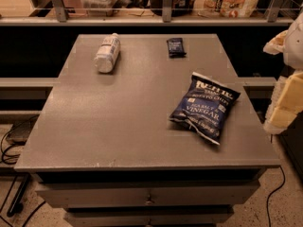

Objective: Move blue chip bag near blue plastic bottle

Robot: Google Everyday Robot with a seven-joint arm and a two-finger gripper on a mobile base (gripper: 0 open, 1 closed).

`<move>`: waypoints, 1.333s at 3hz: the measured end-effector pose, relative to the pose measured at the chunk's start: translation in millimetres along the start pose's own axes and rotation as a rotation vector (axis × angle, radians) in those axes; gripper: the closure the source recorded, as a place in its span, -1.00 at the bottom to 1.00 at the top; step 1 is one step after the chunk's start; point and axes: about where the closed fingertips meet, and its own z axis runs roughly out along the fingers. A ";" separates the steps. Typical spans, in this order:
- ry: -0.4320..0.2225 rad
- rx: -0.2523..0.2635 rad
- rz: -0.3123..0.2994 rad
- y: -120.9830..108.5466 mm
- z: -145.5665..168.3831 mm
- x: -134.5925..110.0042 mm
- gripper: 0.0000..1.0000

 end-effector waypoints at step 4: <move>-0.233 -0.035 0.005 -33.5 50.9 -39.3 -1.00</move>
Offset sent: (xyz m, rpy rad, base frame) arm 0.0417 -0.0163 0.0103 0.1245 -0.1813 -0.0277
